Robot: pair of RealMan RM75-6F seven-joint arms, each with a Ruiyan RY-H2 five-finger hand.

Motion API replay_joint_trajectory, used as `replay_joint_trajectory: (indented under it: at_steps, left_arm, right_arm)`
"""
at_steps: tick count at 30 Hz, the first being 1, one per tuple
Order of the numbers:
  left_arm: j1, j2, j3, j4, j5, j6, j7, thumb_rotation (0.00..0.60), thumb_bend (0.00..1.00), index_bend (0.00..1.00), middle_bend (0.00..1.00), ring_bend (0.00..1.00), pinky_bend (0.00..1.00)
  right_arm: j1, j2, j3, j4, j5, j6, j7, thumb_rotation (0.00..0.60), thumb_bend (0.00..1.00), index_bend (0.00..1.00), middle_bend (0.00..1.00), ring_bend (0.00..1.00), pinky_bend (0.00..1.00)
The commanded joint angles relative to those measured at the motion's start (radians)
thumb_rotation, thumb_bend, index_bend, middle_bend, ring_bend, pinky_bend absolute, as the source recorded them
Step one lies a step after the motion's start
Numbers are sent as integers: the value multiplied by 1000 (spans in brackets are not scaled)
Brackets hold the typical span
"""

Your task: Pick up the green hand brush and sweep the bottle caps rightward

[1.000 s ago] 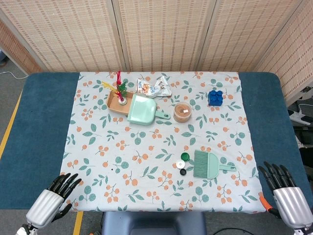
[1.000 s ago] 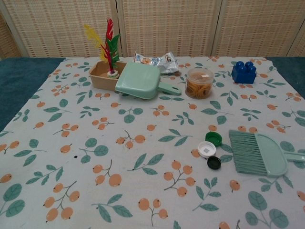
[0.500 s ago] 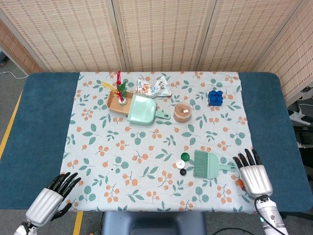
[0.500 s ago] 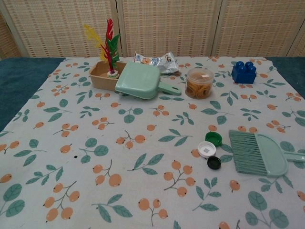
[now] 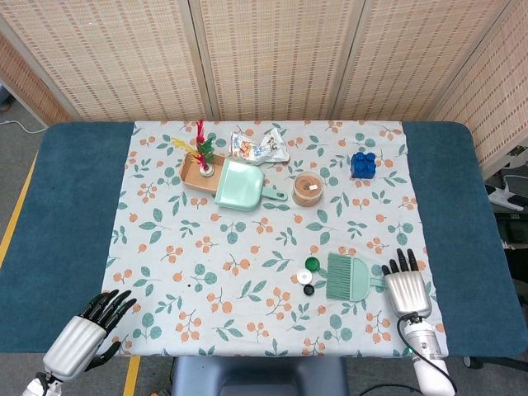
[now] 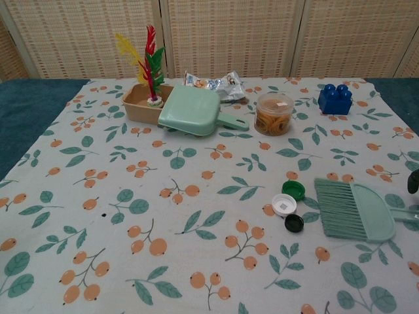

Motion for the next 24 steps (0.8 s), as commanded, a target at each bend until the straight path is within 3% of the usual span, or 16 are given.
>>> replay_joint_trajectory:
  at_steps: [1, 10, 24]
  left_arm:
    - [0, 2, 0, -1, 3, 5, -4, 599, 347, 0, 0, 0, 130]
    - [-1, 12, -2, 1, -2, 14, -22, 599, 348, 0, 0, 0, 130]
    - [0, 11, -2, -3, -1, 12, -14, 600, 355, 0, 0, 0, 129]
  right_arm:
    - [18, -34, 3, 19, 22, 11, -39, 600, 274, 337, 246, 11, 0]
    - [42, -91, -7, 68, 80, 27, -102, 600, 276, 343, 247, 14, 0]
    - [63, -118, -24, 98, 106, 39, -87, 600, 276, 388, 260, 38, 0]
